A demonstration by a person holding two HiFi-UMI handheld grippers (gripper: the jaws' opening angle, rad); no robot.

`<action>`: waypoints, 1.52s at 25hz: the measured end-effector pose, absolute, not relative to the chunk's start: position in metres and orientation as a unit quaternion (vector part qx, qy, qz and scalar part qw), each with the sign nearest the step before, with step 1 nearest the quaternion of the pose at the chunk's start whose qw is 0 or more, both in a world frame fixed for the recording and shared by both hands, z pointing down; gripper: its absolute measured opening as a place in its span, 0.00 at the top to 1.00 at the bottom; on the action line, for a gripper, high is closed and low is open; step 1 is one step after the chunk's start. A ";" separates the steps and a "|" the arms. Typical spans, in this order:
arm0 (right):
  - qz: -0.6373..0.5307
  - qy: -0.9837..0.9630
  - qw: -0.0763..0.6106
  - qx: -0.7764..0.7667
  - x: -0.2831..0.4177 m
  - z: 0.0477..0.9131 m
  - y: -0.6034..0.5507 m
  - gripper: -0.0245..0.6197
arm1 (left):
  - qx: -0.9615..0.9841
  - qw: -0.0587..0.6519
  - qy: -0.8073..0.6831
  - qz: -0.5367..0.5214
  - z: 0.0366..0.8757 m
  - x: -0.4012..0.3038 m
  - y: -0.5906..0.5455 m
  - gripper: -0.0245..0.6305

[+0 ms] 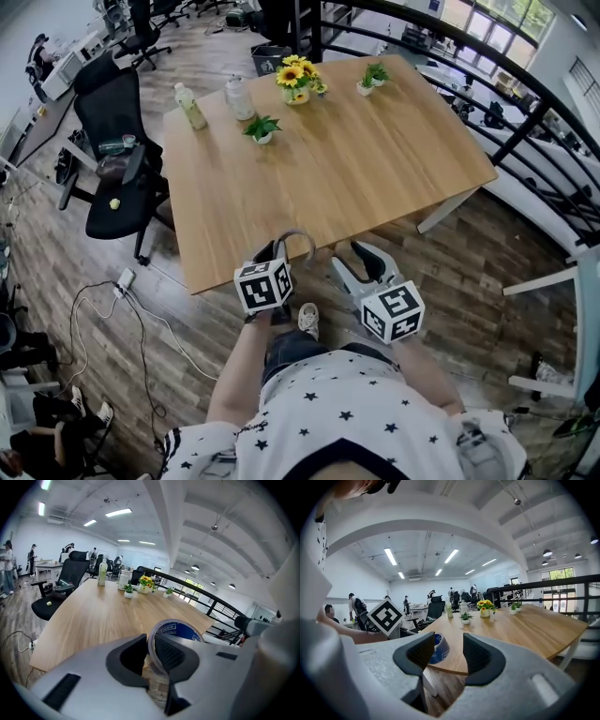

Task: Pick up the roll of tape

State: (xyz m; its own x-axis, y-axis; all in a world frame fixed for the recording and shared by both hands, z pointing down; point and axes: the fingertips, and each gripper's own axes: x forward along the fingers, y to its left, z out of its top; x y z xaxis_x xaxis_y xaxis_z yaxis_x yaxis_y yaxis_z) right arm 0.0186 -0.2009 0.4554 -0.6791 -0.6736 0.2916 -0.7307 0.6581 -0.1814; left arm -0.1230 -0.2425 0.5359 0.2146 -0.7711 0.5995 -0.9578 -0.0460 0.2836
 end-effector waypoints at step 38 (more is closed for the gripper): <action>0.089 -0.916 0.074 0.385 0.055 0.445 -0.041 0.94 | 0.720 0.308 -0.621 0.040 0.488 -0.093 -0.030 0.88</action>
State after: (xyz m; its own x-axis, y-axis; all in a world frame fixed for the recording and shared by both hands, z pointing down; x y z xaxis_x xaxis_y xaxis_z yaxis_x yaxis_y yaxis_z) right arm 0.0549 -0.0408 0.4452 -0.6927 -0.6916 0.2044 -0.7181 0.6879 -0.1060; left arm -0.0934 -0.0303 0.4879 0.2249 -0.8696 0.4396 -0.9185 -0.0387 0.3934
